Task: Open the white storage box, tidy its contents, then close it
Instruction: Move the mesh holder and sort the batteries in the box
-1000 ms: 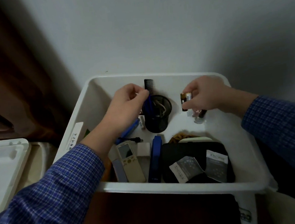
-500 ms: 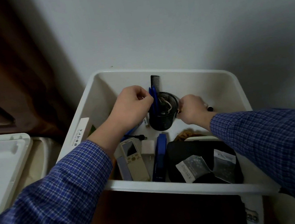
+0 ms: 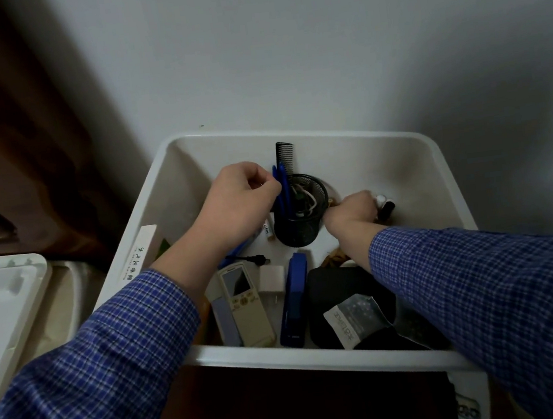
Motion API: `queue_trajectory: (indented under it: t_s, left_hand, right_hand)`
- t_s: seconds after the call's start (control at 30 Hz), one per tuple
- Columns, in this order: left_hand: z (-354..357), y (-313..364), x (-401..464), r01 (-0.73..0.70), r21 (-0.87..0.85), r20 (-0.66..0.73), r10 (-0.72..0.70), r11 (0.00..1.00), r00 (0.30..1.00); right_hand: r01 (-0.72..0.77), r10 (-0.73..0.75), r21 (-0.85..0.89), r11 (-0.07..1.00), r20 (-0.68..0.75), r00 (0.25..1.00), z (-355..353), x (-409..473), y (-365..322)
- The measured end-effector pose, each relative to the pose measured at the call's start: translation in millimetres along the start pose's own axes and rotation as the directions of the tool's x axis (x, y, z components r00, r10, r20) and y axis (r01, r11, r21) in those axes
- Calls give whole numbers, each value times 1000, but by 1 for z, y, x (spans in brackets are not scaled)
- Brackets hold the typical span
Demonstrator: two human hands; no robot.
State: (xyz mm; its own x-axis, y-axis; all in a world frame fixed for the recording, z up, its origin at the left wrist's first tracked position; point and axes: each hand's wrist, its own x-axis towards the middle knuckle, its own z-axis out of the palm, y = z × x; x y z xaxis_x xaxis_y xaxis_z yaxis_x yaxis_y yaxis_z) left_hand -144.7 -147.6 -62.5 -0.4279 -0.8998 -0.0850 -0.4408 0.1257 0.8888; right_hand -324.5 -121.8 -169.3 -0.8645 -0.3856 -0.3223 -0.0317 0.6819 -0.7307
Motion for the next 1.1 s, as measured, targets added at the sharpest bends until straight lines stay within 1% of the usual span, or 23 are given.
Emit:
queue_trajectory:
  t_s: [0.07, 0.13, 0.23, 0.37, 0.63, 0.73, 0.8, 0.9, 1.0, 1.03, 1.1]
  left_hand:
    - [0, 1, -1, -3, 1, -1, 3, 1000, 1000]
    - [0, 1, -1, -3, -5, 1, 3, 1000, 1000]
    - [0, 2, -2, -6, 4, 3, 6, 1000, 1000]
    - [0, 3, -1, -15, 15, 4, 15, 1000, 1000]
    - [-1, 2, -2, -25, 47, 5, 25, 999, 1000]
    - [-2, 3, -2, -33, 51, 9, 33, 998, 999]
    - [-2, 3, -2, -42, 64, 10, 42, 997, 999]
    - [-1, 1, -1, -52, 71, 7, 52, 996, 999]
    - [0, -3, 2, -63, 88, 11, 62, 994, 998]
    - [1, -6, 3, -66, 113, 20, 64, 991, 998]
    - [5, -11, 3, -84, 237, 53, 74, 968, 996]
  right_hand:
    - [-63, 65, 90, 994, -14, 998, 1, 1, 0]
    - [-60, 61, 105, 993, -1, 998, 2, 2, 0]
    - [-54, 58, 141, 989, -28, 998, 2, 2, -1]
    - [5, -2, 100, 995, -31, 1000, 3, -1, -2]
    - [-20, 22, 94, 995, -13, 1000, 3, 0, -5]
    - [-33, 33, 123, 992, 2, 999, 5, 0, -6]
    - [-12, 13, 135, 991, -5, 1000, 6, -1, -5]
    - [62, -59, 118, 991, -35, 998, 4, -4, -3]
    - [158, -157, 9, 987, -56, 986, -1, -4, 0]
    - [184, -184, -20, 983, -49, 982, -2, -5, 0]
    - [249, -250, -78, 965, -11, 968, -6, -6, 1]
